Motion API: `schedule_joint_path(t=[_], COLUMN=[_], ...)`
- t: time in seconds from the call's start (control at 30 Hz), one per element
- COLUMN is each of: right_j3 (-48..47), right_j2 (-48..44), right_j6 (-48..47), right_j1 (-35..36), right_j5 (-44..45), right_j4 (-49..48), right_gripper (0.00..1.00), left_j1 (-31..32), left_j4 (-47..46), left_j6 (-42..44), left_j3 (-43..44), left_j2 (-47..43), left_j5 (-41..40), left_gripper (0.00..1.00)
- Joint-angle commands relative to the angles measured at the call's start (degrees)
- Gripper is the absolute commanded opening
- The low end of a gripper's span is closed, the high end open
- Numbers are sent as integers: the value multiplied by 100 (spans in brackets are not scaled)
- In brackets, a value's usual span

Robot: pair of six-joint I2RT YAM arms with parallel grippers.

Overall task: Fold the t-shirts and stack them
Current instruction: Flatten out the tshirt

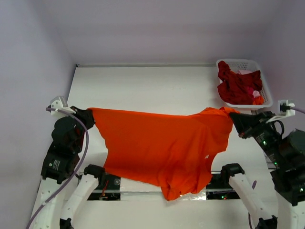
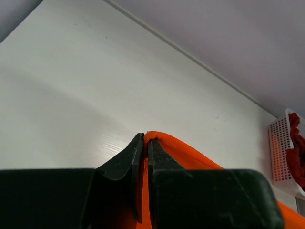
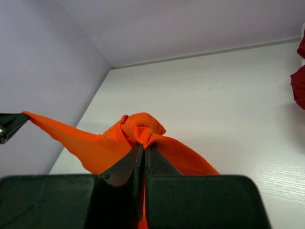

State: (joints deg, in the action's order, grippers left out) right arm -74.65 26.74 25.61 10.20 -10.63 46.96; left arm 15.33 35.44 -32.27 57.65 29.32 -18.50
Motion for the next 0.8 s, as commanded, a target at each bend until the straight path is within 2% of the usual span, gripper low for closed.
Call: schedule_joint_path(t=[0.0, 0.3, 0.5, 0.77], right_j3=[187, 452, 425, 92], right_j2=[225, 1095, 1781, 2835], right_j6=[-152, -108, -30, 129], right_j1=[-9, -9, -9, -9], right_j5=[149, -141, 17, -53], right_j4=[-1030, -1839, -2068, -2366], right_gripper=[0, 0, 0, 0], left_j1=[-4, -4, -4, -65], left_j4=[-670, -1118, -1347, -1320], left_j6=[160, 239, 274, 423], left_j3=[167, 475, 502, 1187], left_j2=[301, 1154, 1690, 2639], left_j5=[-356, -470, -637, -865], left_gripper=[0, 0, 0, 0])
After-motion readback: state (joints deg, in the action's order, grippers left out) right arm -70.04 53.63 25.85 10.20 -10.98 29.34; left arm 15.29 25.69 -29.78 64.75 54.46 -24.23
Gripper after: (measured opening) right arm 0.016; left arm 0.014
